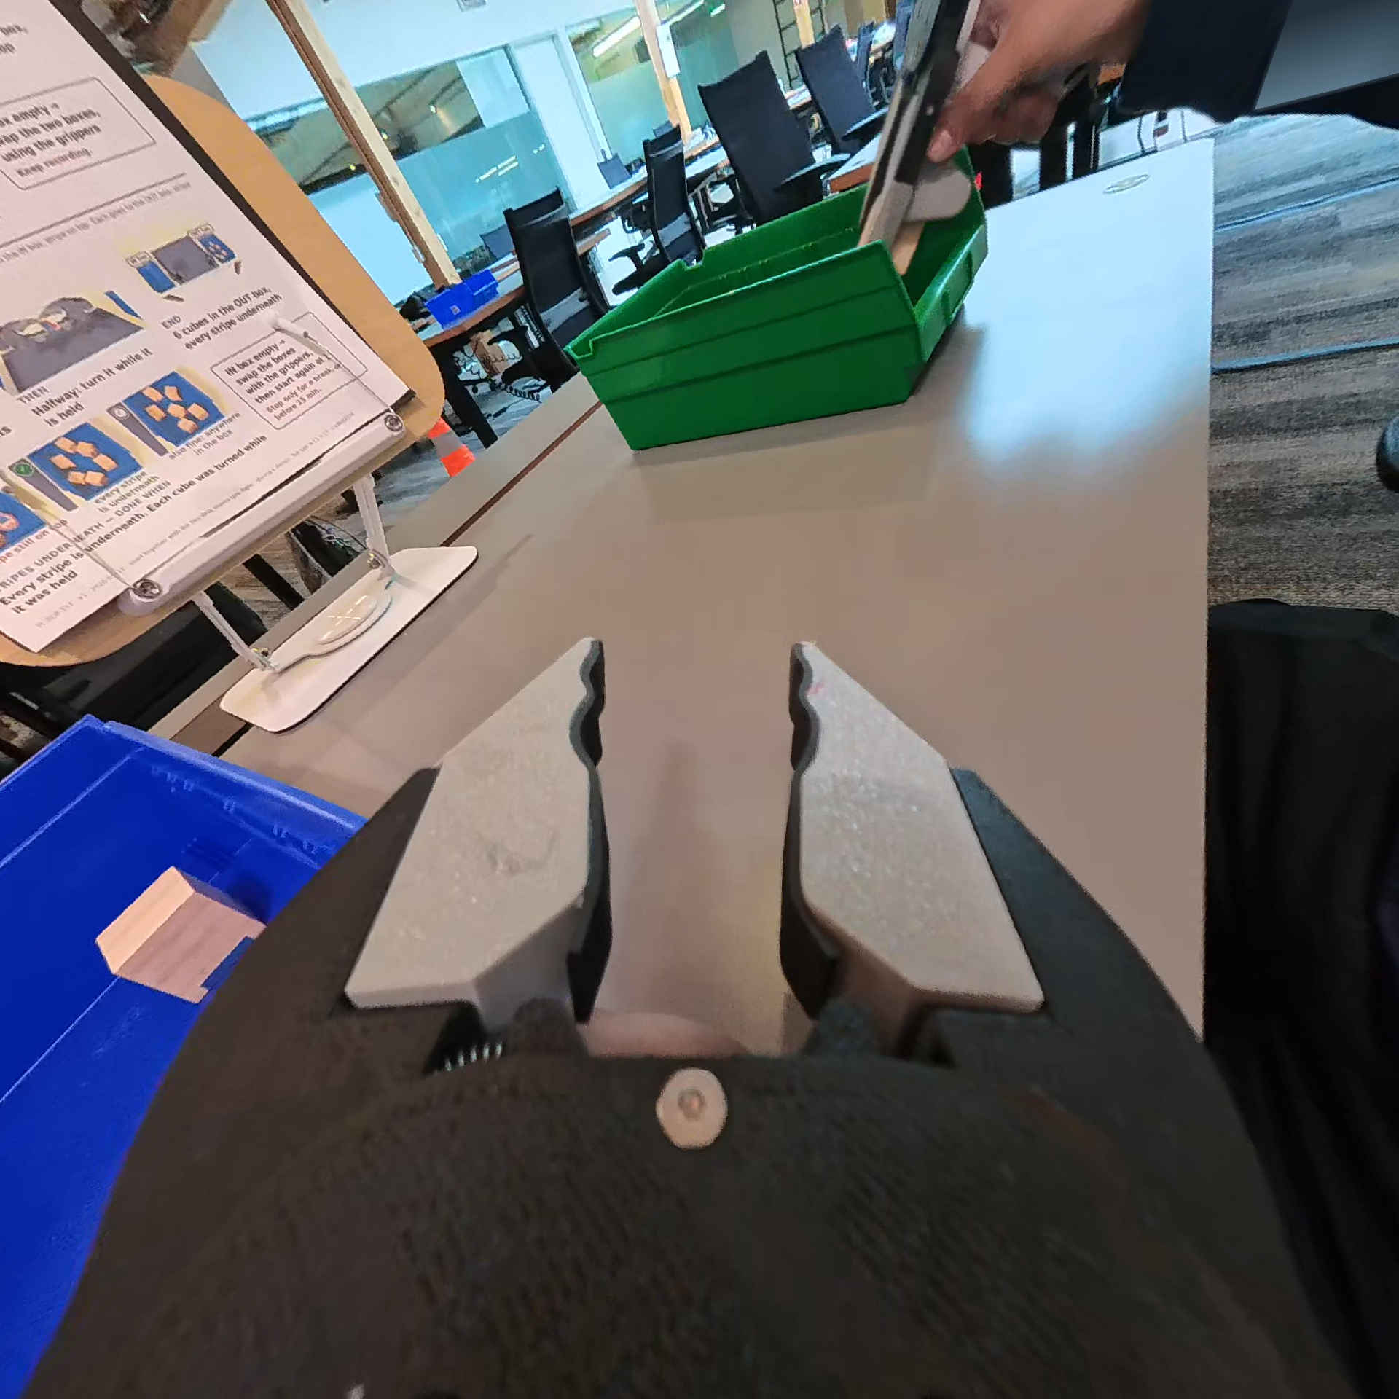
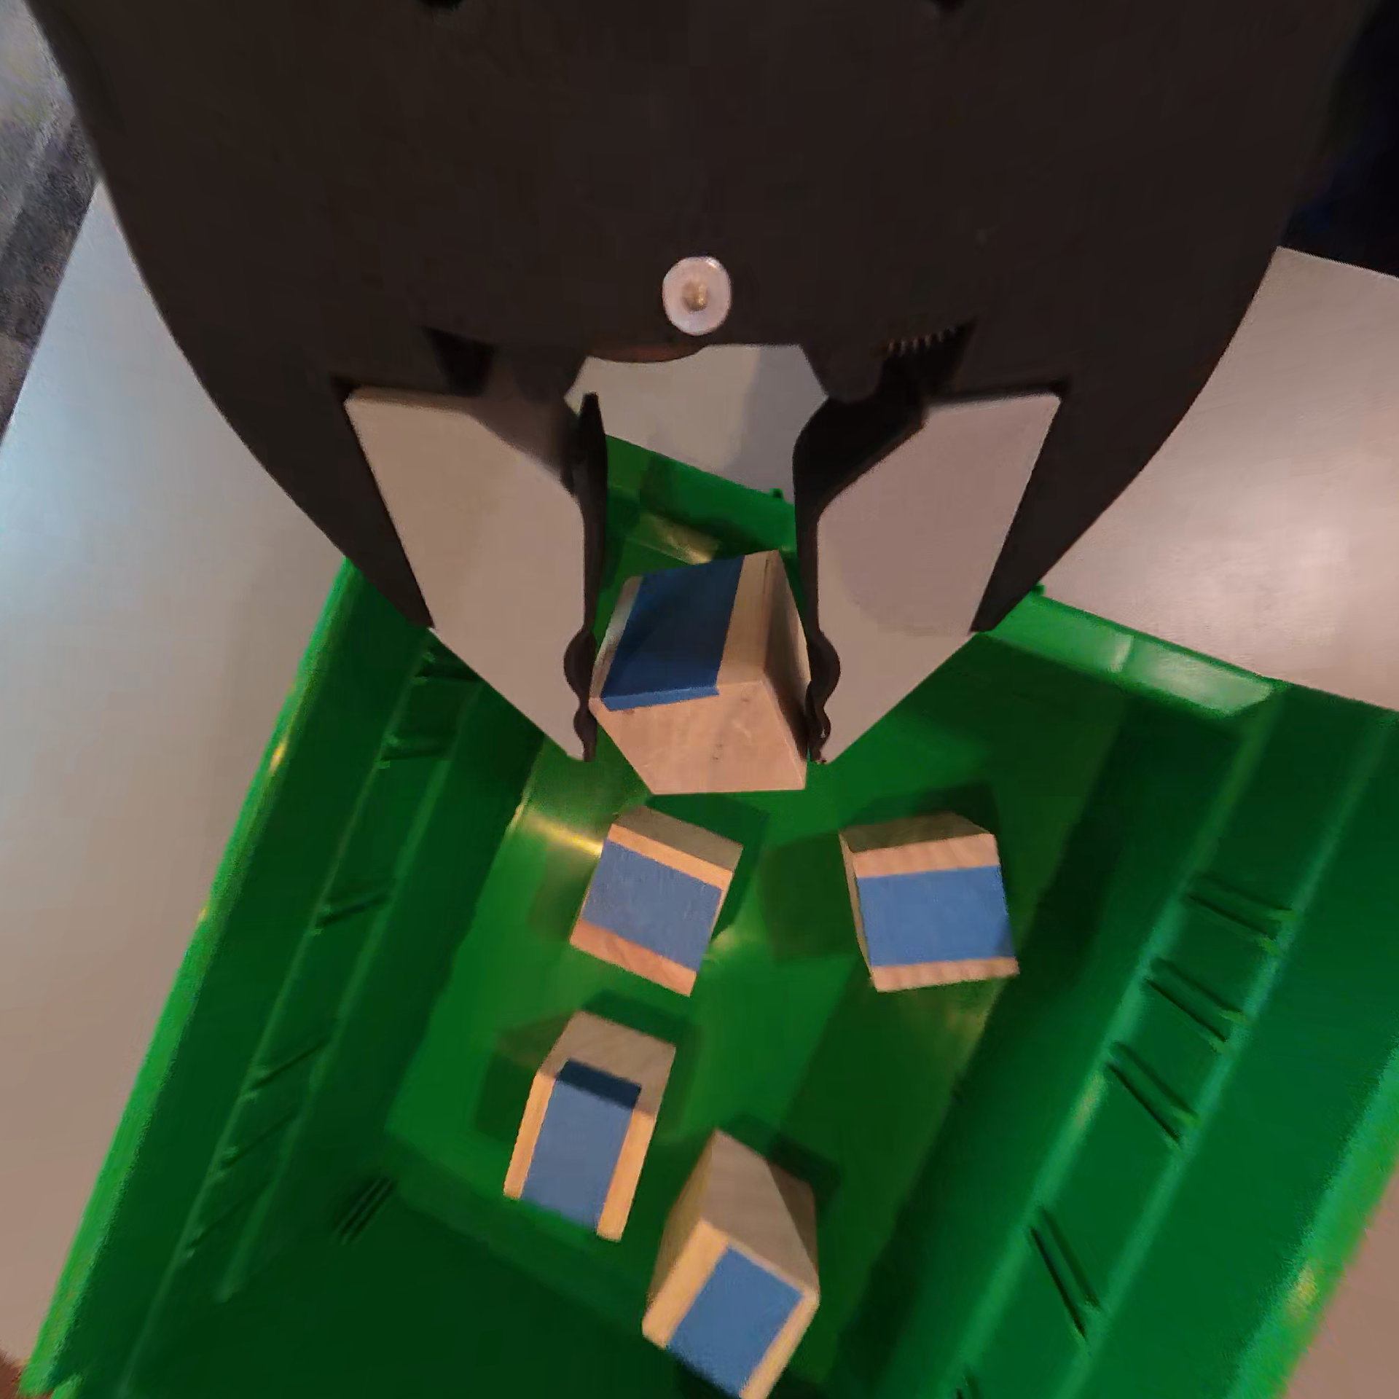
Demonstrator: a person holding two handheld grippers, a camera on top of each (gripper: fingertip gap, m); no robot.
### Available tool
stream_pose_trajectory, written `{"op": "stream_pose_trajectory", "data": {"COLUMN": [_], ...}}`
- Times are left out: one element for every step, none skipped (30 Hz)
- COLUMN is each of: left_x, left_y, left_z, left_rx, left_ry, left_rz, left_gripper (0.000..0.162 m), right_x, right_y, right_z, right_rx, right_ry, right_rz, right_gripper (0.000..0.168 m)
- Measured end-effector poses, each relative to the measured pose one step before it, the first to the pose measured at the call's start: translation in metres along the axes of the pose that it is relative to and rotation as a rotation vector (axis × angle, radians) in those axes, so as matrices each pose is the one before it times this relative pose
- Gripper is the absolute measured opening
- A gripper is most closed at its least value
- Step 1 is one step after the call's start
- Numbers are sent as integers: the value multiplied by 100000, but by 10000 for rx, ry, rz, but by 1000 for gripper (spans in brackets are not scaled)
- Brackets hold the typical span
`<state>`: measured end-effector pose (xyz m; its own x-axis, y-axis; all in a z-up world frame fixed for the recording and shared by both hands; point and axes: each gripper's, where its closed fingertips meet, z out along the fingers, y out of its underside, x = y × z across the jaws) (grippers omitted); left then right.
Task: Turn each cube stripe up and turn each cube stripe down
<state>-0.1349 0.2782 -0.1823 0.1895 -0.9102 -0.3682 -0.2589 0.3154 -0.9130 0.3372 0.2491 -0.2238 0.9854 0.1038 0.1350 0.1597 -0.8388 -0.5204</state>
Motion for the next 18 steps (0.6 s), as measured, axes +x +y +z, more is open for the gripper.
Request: {"op": "stream_pose_trajectory", "data": {"left_x": [-18,-58,-82,-89,-54,-82,-165,-237,-293,-401,-427,-346,-266,-247,-287,-355,-400,-340], "left_y": [81,60,33,5,50,100,155,185,249,284,312,272,176,97,77,35,-81,-228], "left_z": [20,14,5,2,-2,2,1,13,17,39,24,1,-49,-97,-123,-173,-237,-300], "left_rx": [-29,-23,-12,-8,-33,-67,-81,-100,-132,-158,-174,-159,-114,-91,-110,-118,-70,6], "left_ry": [-7,-21,-41,-45,-23,-34,-70,-97,-109,-142,-135,-77,-38,-63,-102,-163,-183,-134], "left_rz": [-45,-42,-30,-26,-37,-50,-61,-92,-137,-184,-225,-248,-232,-187,-130,-96,-113,-174], "left_gripper": [47,47,47,47,48,48,49,49,50,51,54,58,62,63,64,65,67,68], "right_x": [164,198,313,327,154,-137,-269,-221,-68,54,37,76,106,-2,-73,-103,-155,-185], "right_y": [314,279,267,157,73,107,136,117,35,-2,3,-111,-230,-362,-474,-540,-627,-611], "right_z": [416,405,348,288,262,258,279,302,261,204,127,-3,-153,-304,-438,-545,-615,-619], "right_rx": [-229,-220,-221,-151,-103,-108,-128,-108,-51,-13,-16,55,122,211,260,291,318,301], "right_ry": [58,83,136,151,41,-131,-208,-161,-57,18,-4,20,35,-28,-48,-29,6,27], "right_rz": [-37,-36,4,23,41,74,93,65,15,14,29,43,54,66,74,47,-2,-51], "right_gripper": [53,53,53,53,53,53,53,53,54,54,53,55,57,57,57,57,56,55]}}
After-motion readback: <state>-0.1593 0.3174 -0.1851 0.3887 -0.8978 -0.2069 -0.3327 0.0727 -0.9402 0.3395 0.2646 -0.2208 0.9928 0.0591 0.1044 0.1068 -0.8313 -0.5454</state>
